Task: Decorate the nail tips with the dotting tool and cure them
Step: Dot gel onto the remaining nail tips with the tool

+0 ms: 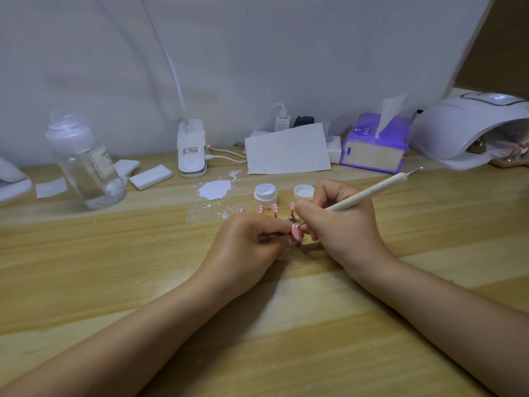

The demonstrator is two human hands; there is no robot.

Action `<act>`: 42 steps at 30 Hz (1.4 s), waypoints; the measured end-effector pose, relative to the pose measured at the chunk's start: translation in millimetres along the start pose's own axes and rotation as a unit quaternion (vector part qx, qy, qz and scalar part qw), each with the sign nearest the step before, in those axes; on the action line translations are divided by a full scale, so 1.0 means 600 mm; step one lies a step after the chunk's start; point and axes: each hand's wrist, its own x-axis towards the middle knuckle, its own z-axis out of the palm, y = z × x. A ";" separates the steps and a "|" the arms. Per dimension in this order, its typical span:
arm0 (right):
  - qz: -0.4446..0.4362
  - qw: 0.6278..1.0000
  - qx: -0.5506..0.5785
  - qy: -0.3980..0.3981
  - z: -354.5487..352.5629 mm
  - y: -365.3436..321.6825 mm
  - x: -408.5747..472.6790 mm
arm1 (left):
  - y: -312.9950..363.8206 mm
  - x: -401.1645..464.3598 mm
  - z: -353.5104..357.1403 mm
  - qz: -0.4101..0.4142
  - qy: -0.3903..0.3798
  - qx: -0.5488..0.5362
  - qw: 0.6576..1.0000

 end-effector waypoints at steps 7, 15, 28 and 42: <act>0.000 1.000 -0.004 -0.002 -0.001 -0.001 -0.002 | 0.001 0.000 0.000 -0.002 0.000 -0.001 1.000; -0.004 1.000 -0.011 0.002 -0.001 0.001 -0.001 | 0.001 0.000 -0.001 -0.010 0.000 -0.001 1.000; 0.044 0.995 0.056 0.073 -0.005 0.003 0.008 | -0.002 0.001 0.001 -0.023 0.000 -0.041 0.999; -0.002 0.998 -0.043 0.037 -0.005 0.003 0.001 | 0.005 -0.001 -0.002 -0.030 -0.009 -0.044 0.999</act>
